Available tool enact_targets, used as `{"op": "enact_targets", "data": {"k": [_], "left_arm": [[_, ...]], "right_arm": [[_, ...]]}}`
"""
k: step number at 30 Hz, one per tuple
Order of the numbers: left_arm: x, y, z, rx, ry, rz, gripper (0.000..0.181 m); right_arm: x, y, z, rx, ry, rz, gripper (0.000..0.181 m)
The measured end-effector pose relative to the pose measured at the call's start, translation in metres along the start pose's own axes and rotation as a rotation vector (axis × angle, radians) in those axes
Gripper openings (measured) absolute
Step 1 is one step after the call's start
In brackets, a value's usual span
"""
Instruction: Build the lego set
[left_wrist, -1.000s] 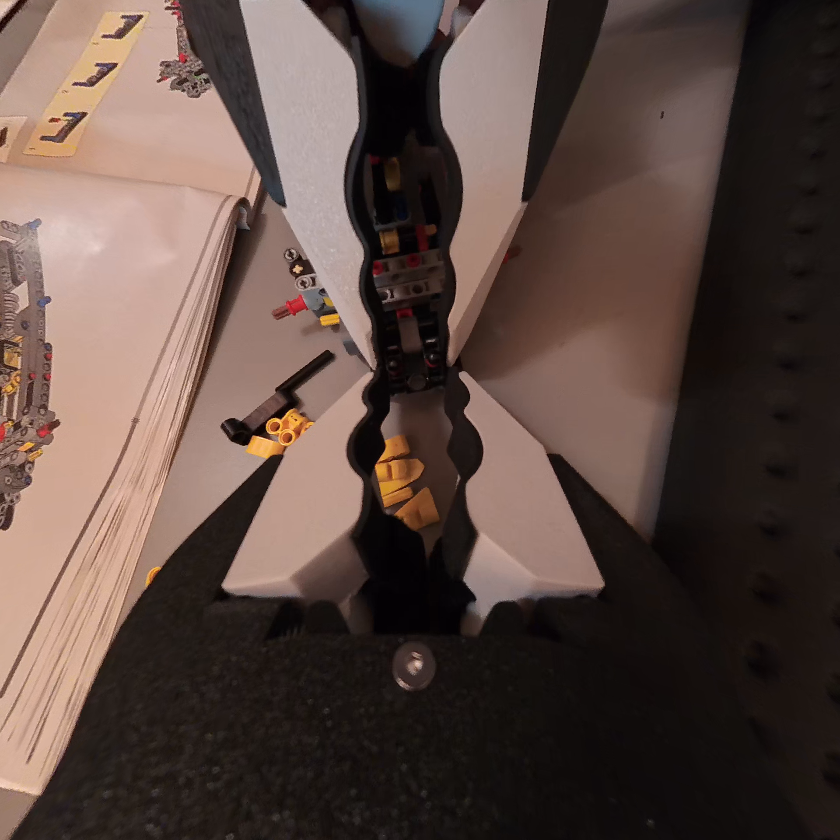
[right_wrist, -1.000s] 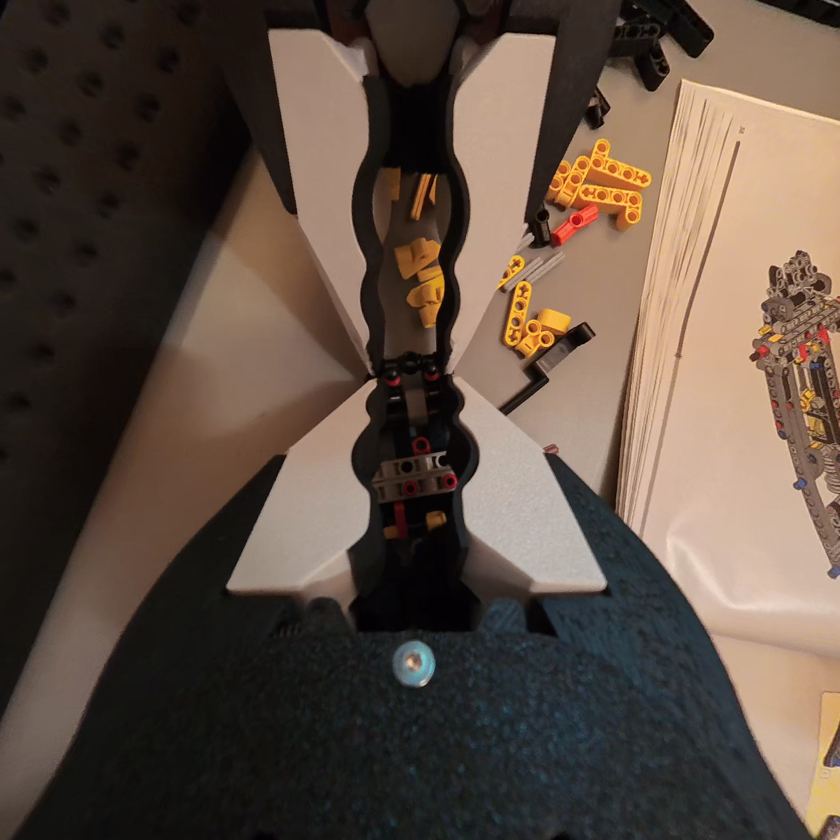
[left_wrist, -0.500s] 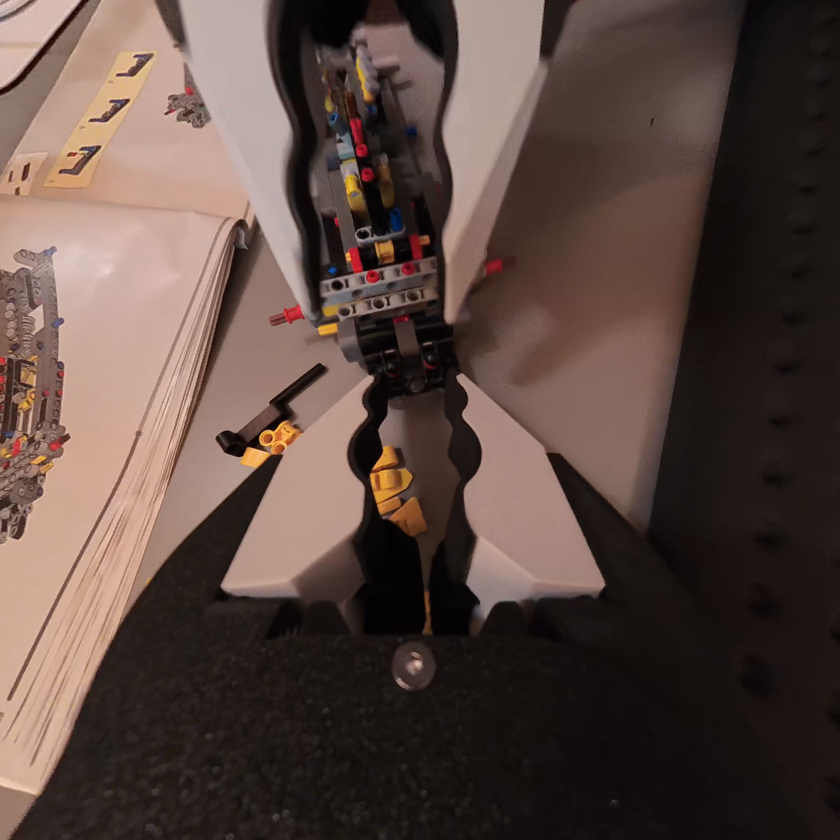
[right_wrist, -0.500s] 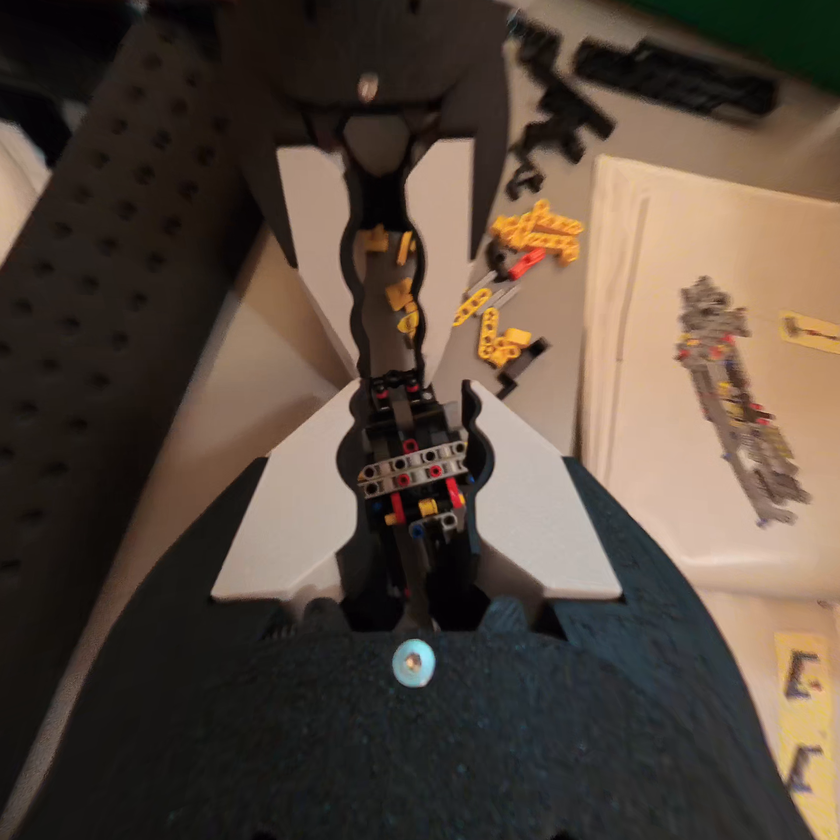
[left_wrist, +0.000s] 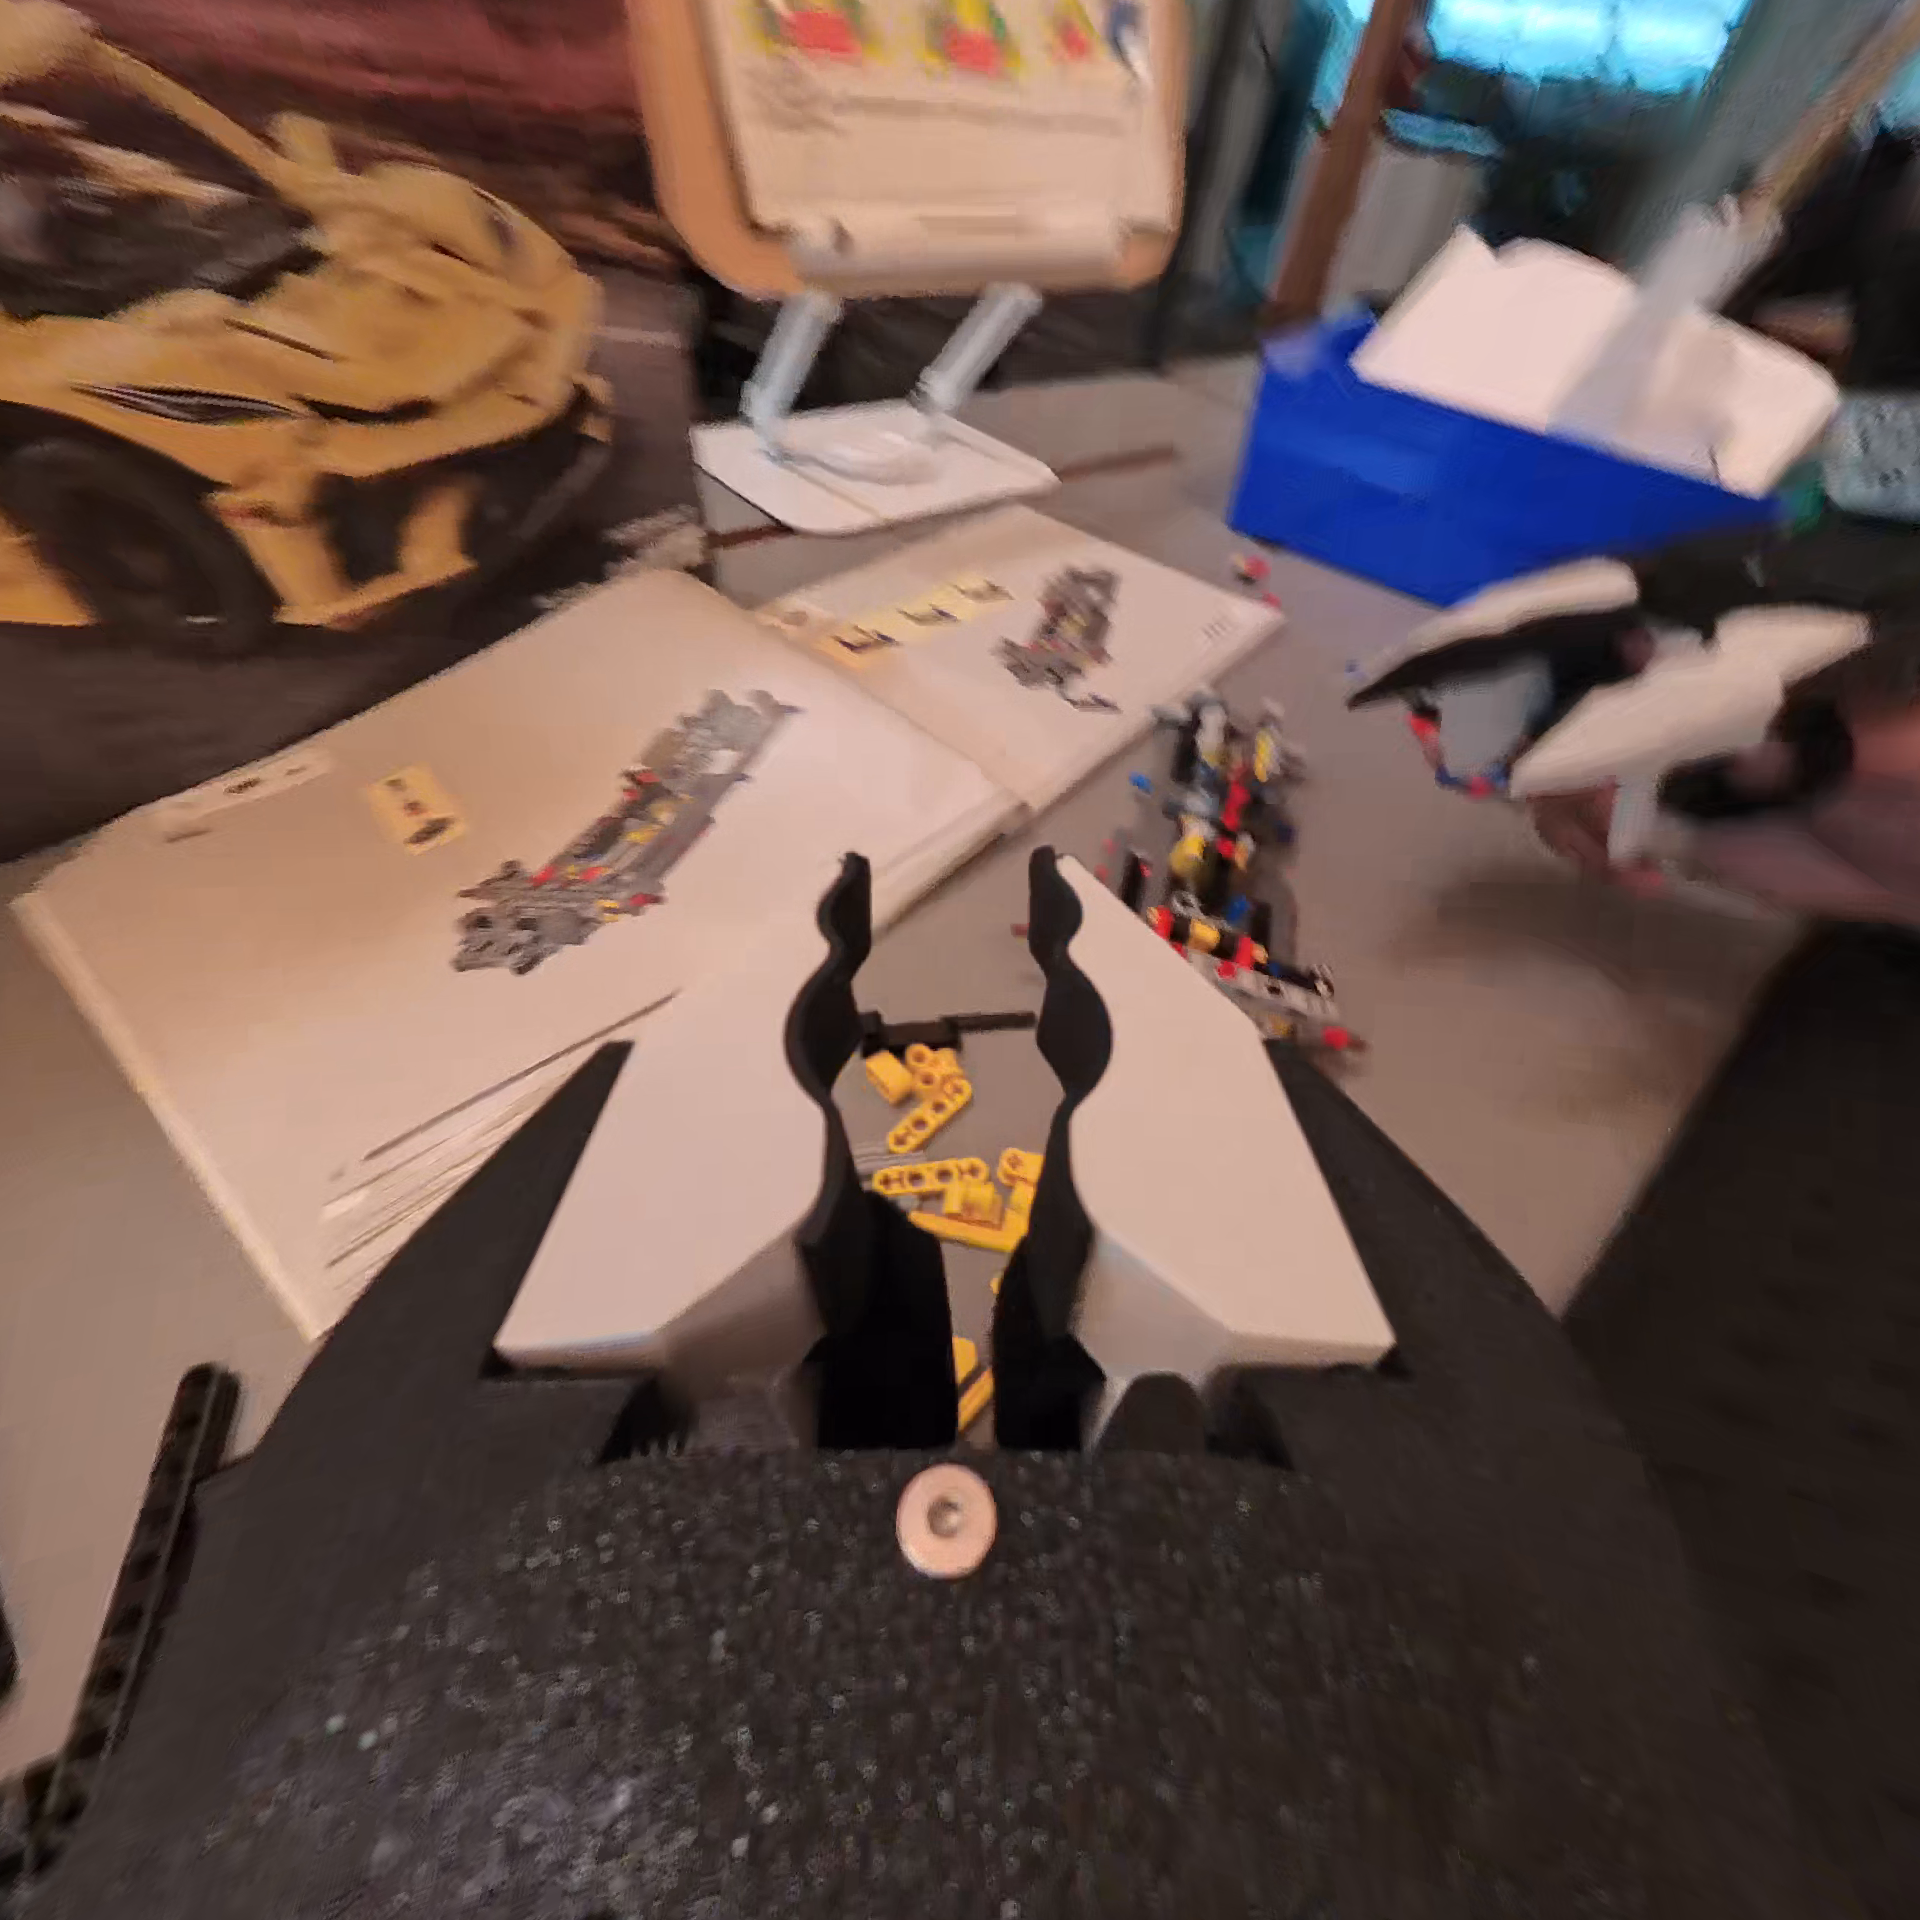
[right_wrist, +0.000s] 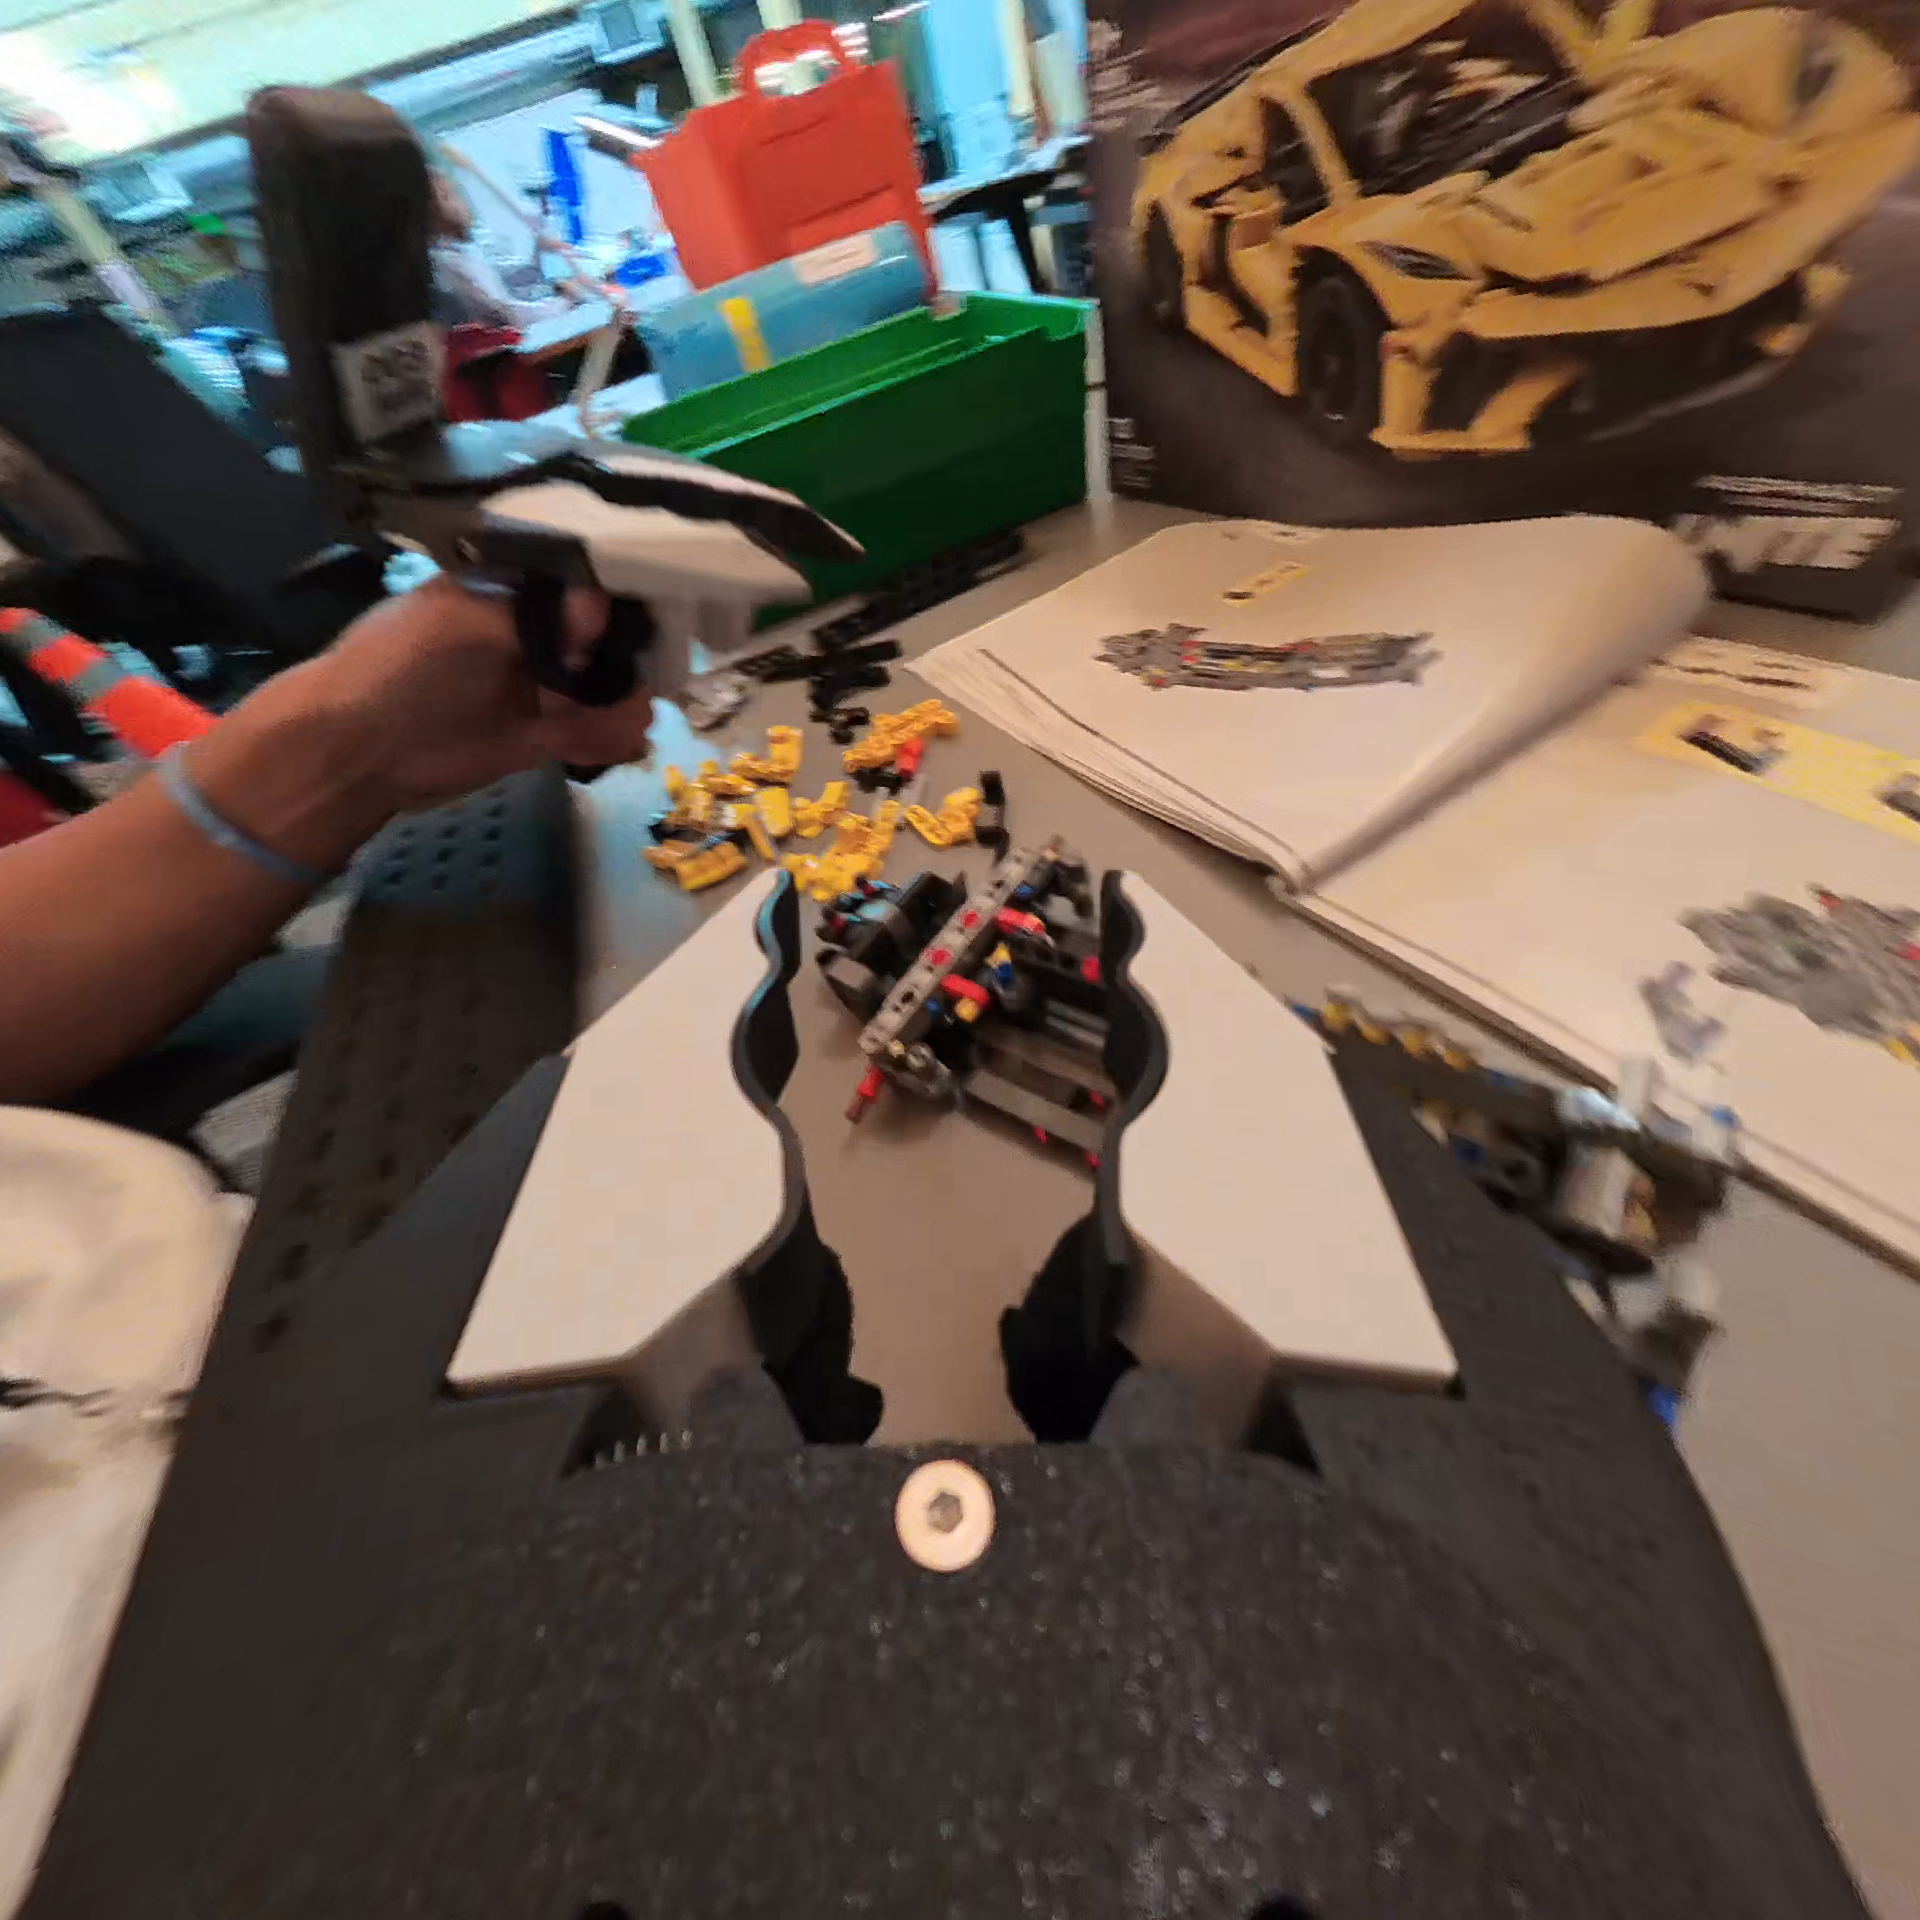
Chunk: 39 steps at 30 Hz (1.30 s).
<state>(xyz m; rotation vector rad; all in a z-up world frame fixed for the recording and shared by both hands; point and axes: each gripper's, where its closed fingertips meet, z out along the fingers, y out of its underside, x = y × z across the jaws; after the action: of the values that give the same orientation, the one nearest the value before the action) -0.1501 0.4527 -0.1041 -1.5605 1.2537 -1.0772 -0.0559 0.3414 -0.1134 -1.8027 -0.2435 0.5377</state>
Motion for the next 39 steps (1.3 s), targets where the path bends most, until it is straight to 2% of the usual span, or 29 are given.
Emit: {"op": "enact_targets", "data": {"k": [1,3,4,6,9,11,13,15,18,19,21,24,39], "left_arm": [[-0.006,-0.006,-0.005,0.063,-0.055,-0.022,0.026],[-0.020,-0.016,-0.019,0.238,-0.187,-0.008,0.012],[-0.027,-0.018,-0.028,0.289,-0.259,0.029,0.003],[-0.030,-0.026,-0.042,0.308,-0.328,0.127,0.003],[-0.026,-0.019,-0.037,0.294,-0.294,0.143,0.004],[-0.020,-0.016,-0.032,0.287,-0.232,0.112,0.009],[-0.016,-0.005,-0.021,0.224,-0.177,0.077,0.012],[-0.017,0.002,-0.016,0.168,-0.180,0.081,0.014],[-0.016,-0.002,-0.019,0.197,-0.199,0.104,0.012],[-0.017,-0.003,-0.020,0.202,-0.205,0.101,0.011],[-0.020,-0.002,-0.020,0.200,-0.205,0.081,0.010],[-0.024,0.001,-0.020,0.190,-0.207,0.050,0.010],[-0.025,0.008,-0.016,0.144,-0.233,0.080,0.009]], "right_arm": [[0.005,0.006,-0.005,0.004,0.053,-0.018,0.058],[0.011,0.018,-0.014,-0.036,0.147,-0.066,0.073],[0.014,0.022,-0.017,-0.060,0.186,-0.095,0.075],[0.015,0.024,-0.020,-0.066,0.218,-0.113,0.070],[0.019,0.028,-0.020,-0.078,0.227,-0.079,0.069],[0.020,0.030,-0.019,-0.091,0.227,-0.067,0.075],[0.022,0.029,-0.021,-0.087,0.251,-0.089,0.081],[0.024,0.030,-0.021,-0.093,0.273,-0.114,0.085],[0.025,0.036,-0.019,-0.111,0.296,-0.138,0.090],[0.024,0.037,-0.019,-0.122,0.298,-0.148,0.087],[0.024,0.033,-0.024,-0.117,0.327,-0.166,0.063],[0.027,0.016,-0.036,-0.017,0.382,-0.184,0.045],[0.028,0.018,-0.035,0.011,0.337,-0.042,0.040]]}}
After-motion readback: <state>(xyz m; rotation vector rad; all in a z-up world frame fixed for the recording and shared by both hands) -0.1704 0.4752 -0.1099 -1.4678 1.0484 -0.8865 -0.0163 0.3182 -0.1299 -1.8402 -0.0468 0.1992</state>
